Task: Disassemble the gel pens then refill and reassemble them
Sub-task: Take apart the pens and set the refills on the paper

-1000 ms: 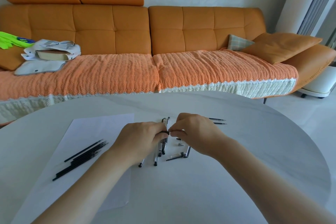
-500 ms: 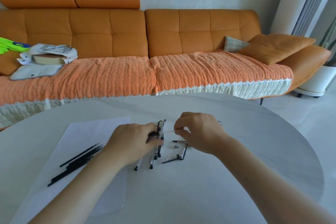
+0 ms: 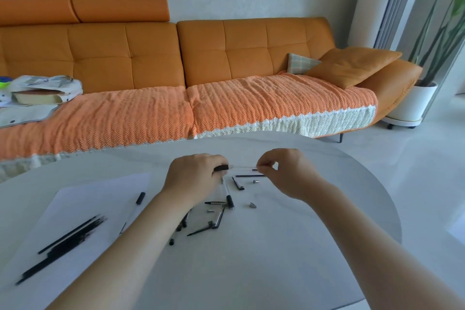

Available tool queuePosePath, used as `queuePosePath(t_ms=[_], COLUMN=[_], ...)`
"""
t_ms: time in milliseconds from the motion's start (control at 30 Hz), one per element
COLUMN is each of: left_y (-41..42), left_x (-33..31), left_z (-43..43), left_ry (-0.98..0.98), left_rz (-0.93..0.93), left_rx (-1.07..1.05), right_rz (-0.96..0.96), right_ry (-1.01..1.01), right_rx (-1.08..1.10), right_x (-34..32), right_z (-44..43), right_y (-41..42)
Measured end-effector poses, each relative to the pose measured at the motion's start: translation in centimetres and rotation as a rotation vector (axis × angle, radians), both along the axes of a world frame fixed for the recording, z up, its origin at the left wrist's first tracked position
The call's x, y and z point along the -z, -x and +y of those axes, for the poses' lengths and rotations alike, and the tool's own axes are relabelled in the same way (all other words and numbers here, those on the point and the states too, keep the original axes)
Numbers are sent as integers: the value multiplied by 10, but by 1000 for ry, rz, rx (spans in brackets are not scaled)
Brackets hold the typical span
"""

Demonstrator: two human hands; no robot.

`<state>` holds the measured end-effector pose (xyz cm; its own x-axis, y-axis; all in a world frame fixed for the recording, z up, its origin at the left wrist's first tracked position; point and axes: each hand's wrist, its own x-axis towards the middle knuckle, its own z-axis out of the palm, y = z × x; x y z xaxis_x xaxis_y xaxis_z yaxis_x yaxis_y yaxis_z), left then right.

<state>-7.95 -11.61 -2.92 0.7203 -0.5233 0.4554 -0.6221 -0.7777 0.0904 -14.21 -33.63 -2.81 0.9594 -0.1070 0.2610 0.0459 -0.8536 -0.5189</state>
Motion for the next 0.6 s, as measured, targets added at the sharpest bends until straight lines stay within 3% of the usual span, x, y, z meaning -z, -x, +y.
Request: queuePosePath(t_ms=[300,433,600], left_y=[-25,-24,-22], left_x=[24,30,36], left_z=[-39,-56,-63], left_ry=[-112,-25,77], left_rz=[27,60,162], left_rx=[13,50,6], right_rz=[19,84,125], right_ry=[160,327,334], right_rx=[87,-9,-4], right_x=[9,16,20], right_z=[-38,-26,-27], right_y=[-7,-18,-26])
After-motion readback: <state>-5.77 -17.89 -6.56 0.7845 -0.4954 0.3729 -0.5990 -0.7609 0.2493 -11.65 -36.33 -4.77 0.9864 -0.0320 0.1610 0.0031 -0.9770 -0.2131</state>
